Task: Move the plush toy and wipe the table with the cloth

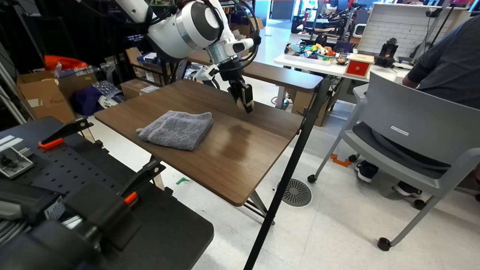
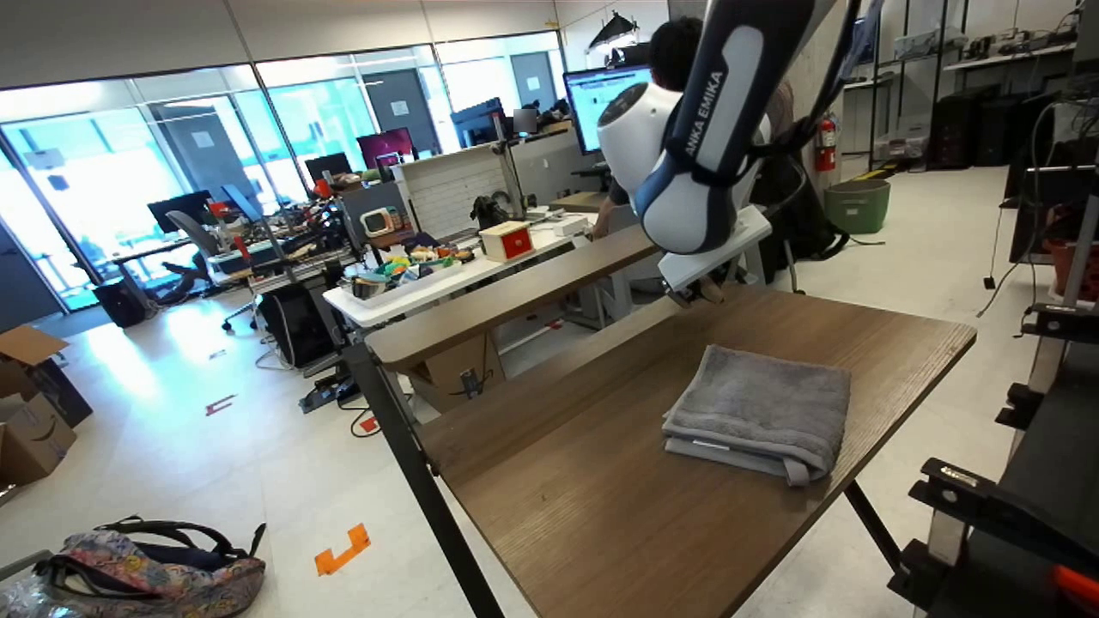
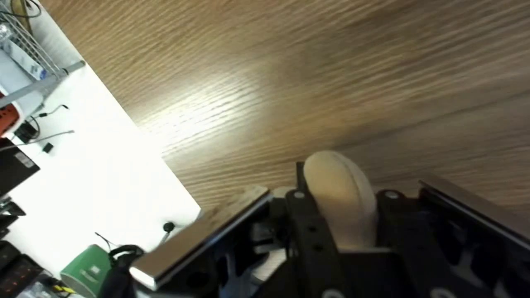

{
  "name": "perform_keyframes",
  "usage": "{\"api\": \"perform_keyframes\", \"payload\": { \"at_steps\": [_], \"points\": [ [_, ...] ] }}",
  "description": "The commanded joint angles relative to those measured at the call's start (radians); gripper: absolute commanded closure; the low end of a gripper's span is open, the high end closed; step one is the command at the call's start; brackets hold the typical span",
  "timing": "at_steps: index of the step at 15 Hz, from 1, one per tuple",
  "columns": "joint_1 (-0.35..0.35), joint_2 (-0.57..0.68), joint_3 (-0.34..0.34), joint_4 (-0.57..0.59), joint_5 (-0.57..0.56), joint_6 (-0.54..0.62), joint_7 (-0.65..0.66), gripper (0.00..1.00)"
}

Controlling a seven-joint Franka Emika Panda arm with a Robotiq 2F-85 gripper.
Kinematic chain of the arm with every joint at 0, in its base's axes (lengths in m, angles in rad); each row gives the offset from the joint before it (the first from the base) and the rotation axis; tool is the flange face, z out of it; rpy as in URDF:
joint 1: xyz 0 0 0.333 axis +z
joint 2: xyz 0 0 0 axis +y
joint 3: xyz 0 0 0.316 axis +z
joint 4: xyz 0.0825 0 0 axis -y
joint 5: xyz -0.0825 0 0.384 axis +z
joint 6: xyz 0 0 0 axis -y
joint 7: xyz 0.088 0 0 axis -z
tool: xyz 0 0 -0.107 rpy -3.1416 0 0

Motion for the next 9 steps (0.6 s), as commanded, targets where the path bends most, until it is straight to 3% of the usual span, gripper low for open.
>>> {"api": "perform_keyframes", "payload": {
  "at_steps": [1,5,9],
  "points": [
    [-0.089,0.090,0.023,0.097,-0.004,0.009,0.080,0.98],
    [-0.182,0.166,0.037,0.193,0.014,0.071,0.135,0.98],
    [-0.229,0.195,0.054,0.273,0.021,0.080,0.173,0.98]
  ]
}}
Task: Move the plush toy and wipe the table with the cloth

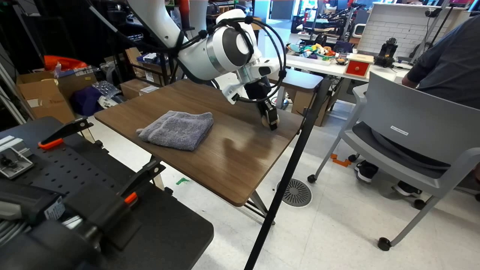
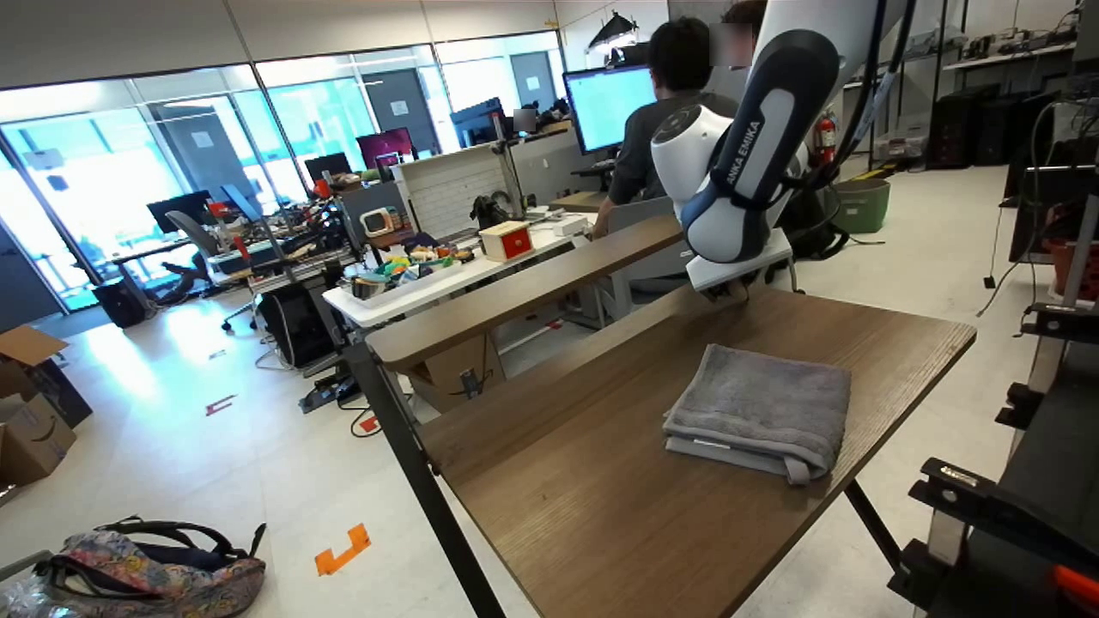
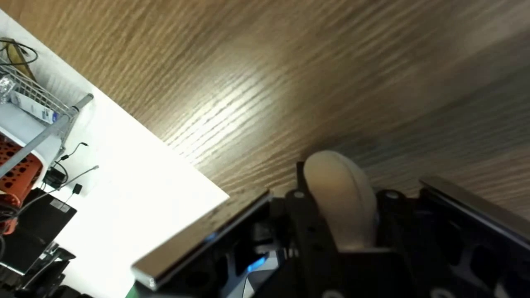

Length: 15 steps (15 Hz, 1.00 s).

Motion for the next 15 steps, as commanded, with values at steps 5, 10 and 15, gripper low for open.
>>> {"api": "perform_keyframes", "payload": {
  "at_steps": [5,10,15],
  "points": [
    [-0.054,0.045,0.071,0.115,0.020,0.020,0.019,0.51],
    [-0.026,-0.027,0.132,0.039,0.017,0.047,-0.026,0.15],
    [0.003,-0.149,0.209,-0.092,0.018,0.125,-0.116,0.00]
  ]
}}
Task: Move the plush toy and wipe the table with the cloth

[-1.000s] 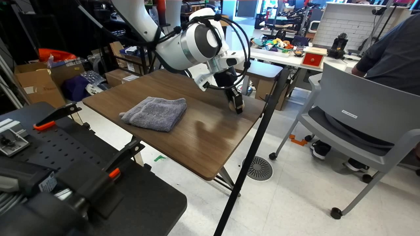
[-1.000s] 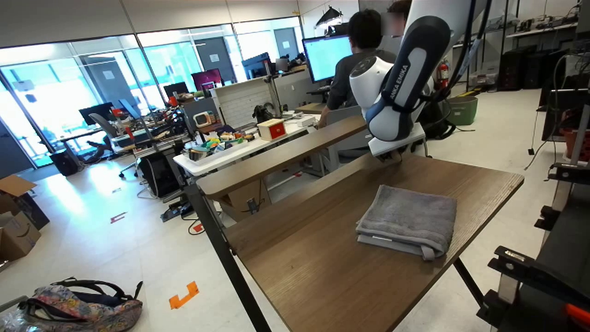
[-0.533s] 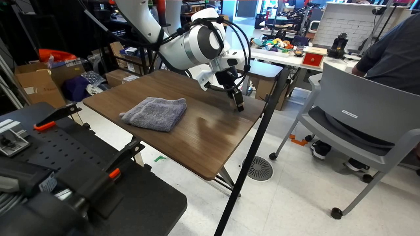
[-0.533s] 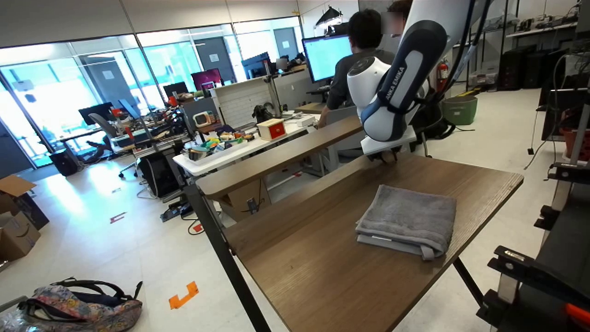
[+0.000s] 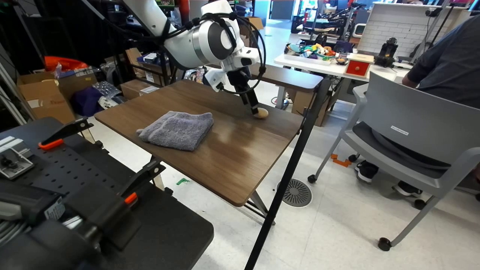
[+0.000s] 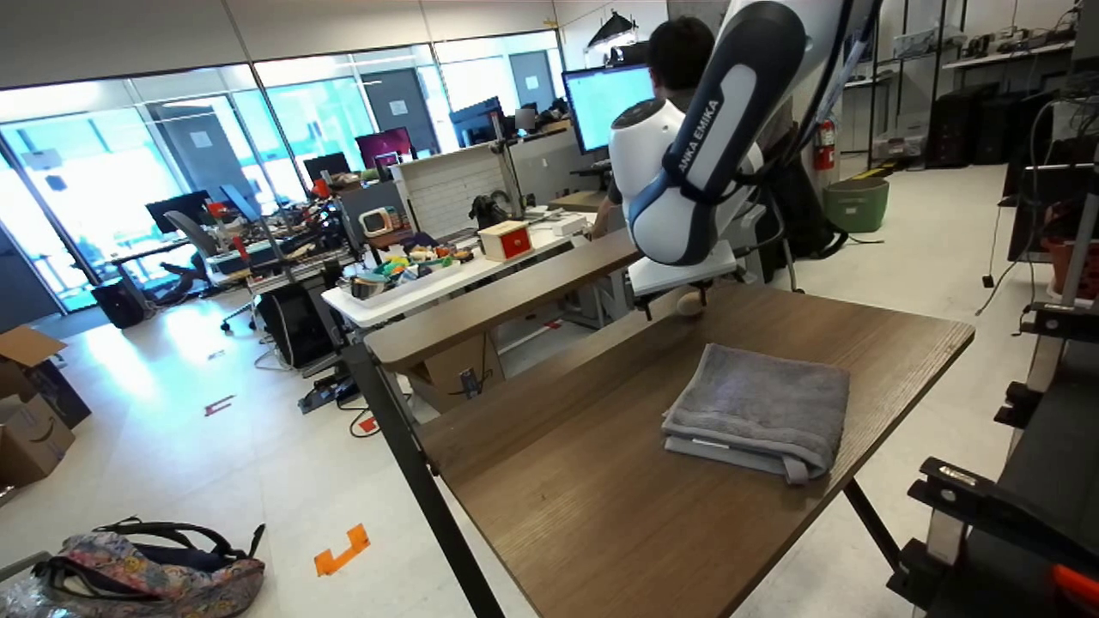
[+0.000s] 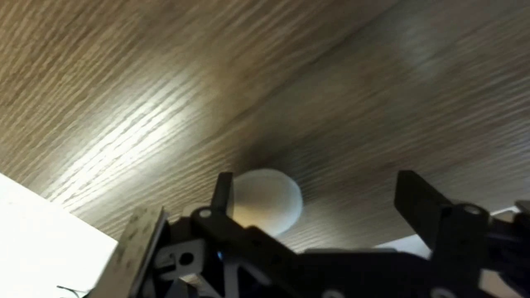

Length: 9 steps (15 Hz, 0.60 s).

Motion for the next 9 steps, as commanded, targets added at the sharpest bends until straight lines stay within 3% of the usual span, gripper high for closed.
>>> {"api": "perform_keyframes", "payload": {
  "at_steps": [1,2,9],
  "points": [
    [0.020,-0.168,0.060,-0.182,0.019,0.064,-0.111,0.00],
    [0.028,-0.211,0.070,-0.222,0.019,0.061,-0.142,0.00],
    [0.020,-0.557,0.186,-0.471,0.043,-0.268,-0.433,0.00]
  ]
}}
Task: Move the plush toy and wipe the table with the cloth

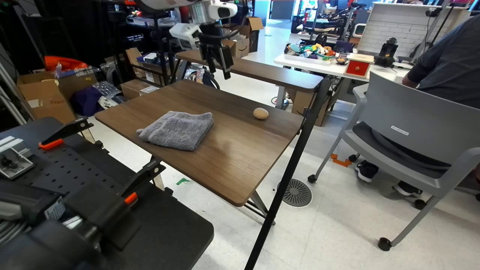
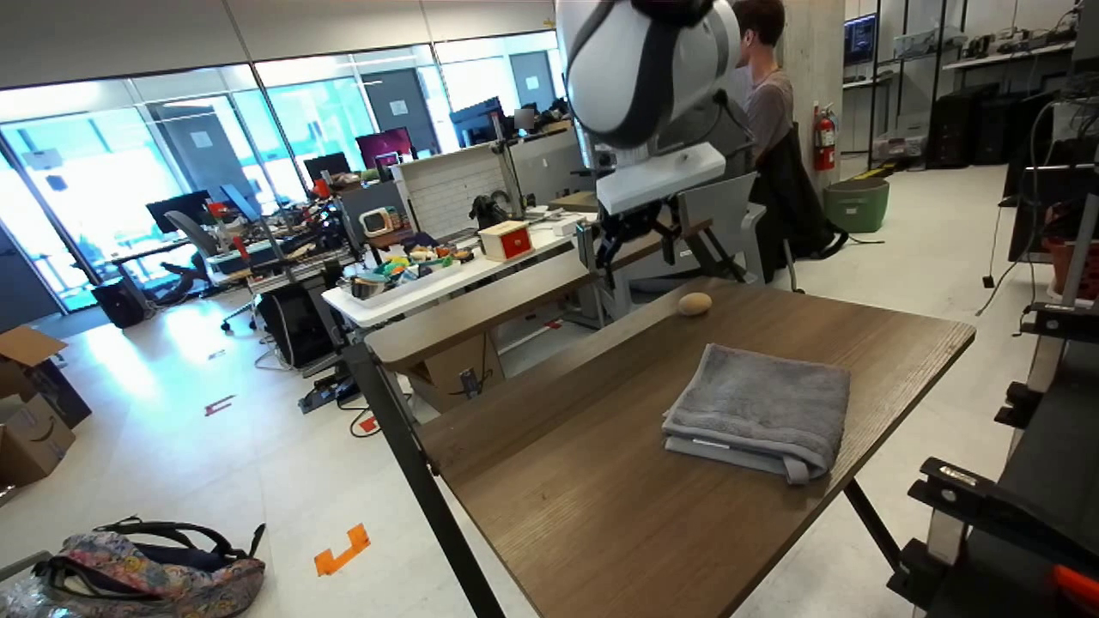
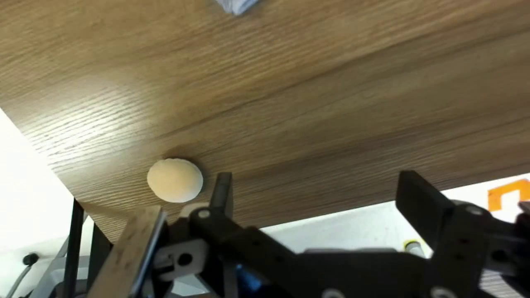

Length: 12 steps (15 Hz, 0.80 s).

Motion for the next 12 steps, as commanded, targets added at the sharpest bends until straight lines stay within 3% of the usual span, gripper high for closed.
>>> {"api": "perform_keyframes", "payload": {
  "at_steps": [1,3,4,5,8,11,12],
  "points": [
    [-0.013,-0.207,0.055,-0.180,0.021,-0.172,-0.141,0.00],
    [-0.029,-0.274,0.089,-0.236,0.026,-0.240,-0.214,0.00],
    [-0.041,-0.297,0.109,-0.269,0.041,-0.210,-0.244,0.00],
    [-0.015,-0.218,0.074,-0.174,0.007,-0.212,-0.169,0.00],
    [-0.016,-0.234,0.080,-0.191,0.007,-0.211,-0.173,0.00],
    [-0.025,-0.218,0.100,-0.230,0.045,-0.135,-0.168,0.00],
    [-0.018,-0.228,0.102,-0.245,0.041,-0.195,-0.180,0.00]
  ]
}}
